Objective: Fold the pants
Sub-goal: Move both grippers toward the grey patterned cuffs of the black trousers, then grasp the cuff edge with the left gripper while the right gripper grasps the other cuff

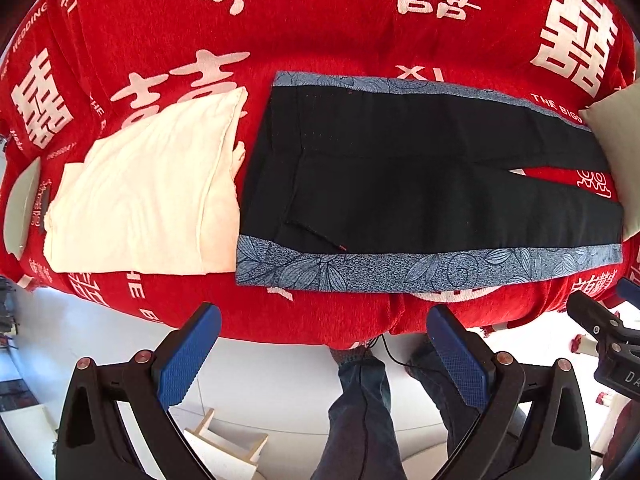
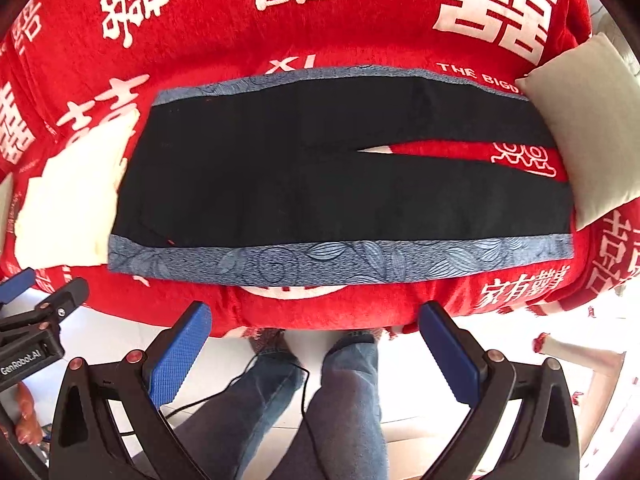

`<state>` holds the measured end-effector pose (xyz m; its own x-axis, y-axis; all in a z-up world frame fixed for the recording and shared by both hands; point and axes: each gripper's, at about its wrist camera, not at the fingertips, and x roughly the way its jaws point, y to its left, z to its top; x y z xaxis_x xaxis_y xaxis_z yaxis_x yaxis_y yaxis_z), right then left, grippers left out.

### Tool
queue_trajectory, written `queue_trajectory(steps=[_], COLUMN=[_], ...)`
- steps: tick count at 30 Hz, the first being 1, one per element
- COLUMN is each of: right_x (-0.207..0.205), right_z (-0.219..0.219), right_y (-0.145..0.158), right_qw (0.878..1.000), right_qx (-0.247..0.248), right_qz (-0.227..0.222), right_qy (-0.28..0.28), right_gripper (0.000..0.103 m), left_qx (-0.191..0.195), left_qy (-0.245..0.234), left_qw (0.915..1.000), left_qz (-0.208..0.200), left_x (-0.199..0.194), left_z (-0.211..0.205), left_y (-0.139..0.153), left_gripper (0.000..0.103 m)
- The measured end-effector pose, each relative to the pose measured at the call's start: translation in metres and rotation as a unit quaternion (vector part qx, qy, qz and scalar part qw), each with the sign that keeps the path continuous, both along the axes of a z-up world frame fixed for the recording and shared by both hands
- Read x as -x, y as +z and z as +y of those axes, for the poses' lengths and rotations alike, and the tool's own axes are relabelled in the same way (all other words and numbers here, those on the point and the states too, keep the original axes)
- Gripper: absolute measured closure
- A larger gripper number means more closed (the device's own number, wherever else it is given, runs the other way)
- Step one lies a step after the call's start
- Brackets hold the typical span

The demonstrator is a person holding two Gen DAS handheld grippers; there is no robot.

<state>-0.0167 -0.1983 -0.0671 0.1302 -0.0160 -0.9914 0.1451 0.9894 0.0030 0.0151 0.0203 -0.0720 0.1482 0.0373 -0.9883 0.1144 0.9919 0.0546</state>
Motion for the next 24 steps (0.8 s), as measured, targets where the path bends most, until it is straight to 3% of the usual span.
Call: queue_trajectory(steps=[16,24], right_x=[-0.004,-0.006], right_z=[0.000,-0.002], right_y=[-0.016,-0.040], right_qw=[1.000,0.999], right_qx=[0.016,0.009], right_qz=[0.021,0.034], right_qy=[0.010,0.013], right_gripper=[0.000,0.000], left_qx=[0.015,0.020], left_qy=[0.002,0.015], left_qw=[0.9995,0.9996], left_qz=[0.027,0.014], left_x=[-0.002,-0.005], left_z=[-0.001,0.004], left_y=[-0.019,-0.036], left_gripper=[0.000,0.000])
